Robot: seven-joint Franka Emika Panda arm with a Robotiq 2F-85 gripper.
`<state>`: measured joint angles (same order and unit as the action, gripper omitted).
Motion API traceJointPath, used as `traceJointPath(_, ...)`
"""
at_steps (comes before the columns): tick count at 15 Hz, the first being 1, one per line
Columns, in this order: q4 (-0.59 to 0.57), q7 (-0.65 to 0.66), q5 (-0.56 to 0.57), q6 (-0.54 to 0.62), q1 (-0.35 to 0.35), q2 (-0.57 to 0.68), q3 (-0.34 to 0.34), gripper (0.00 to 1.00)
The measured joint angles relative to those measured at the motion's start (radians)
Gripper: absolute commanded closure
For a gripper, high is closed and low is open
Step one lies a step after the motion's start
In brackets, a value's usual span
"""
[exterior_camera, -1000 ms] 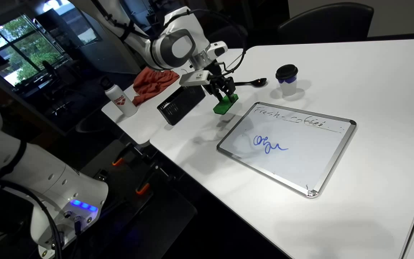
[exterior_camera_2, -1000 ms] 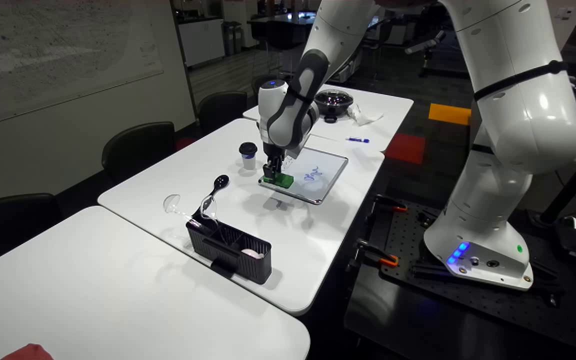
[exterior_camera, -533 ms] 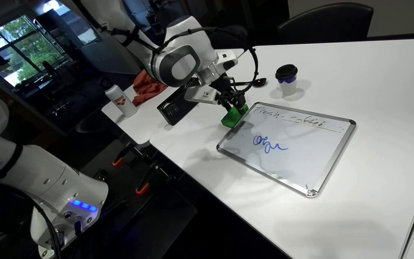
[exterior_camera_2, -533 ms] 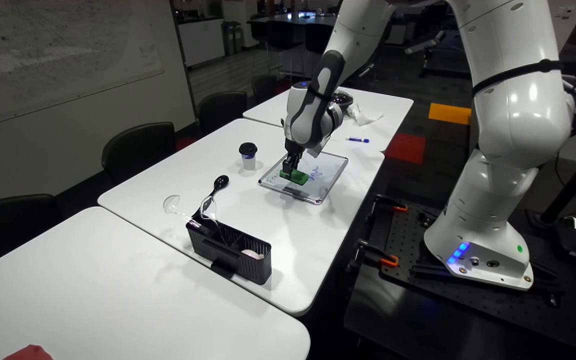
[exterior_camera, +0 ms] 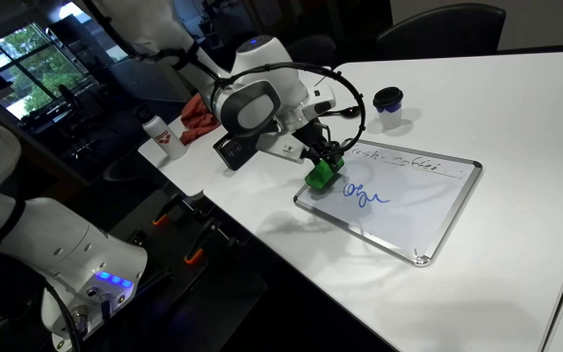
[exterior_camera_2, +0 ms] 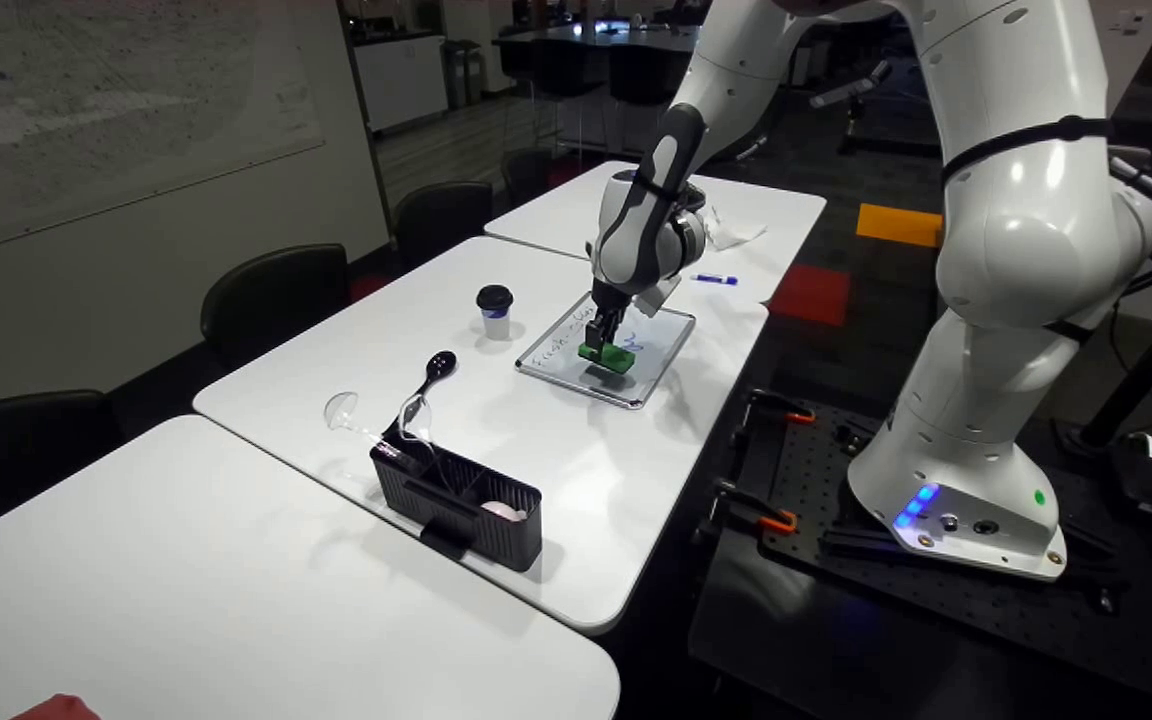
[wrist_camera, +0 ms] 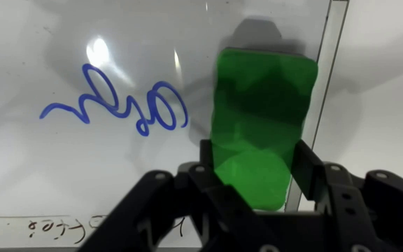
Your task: Take the duster from the table and use it to erase the writings on the whiteboard
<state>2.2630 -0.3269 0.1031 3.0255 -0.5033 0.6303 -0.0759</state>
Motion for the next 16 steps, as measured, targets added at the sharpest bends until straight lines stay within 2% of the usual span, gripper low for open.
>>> traceJointPath(1,0.0,0.0,0.0,0.0,0.0,0.0,-0.002,0.68)
traceJointPath(6,-0.016,0.001,0.0,0.0,0.018,0.013,0.018,0.68)
traceJointPath(16,-0.145,0.011,0.0,-0.03,0.078,0.118,0.087,0.68)
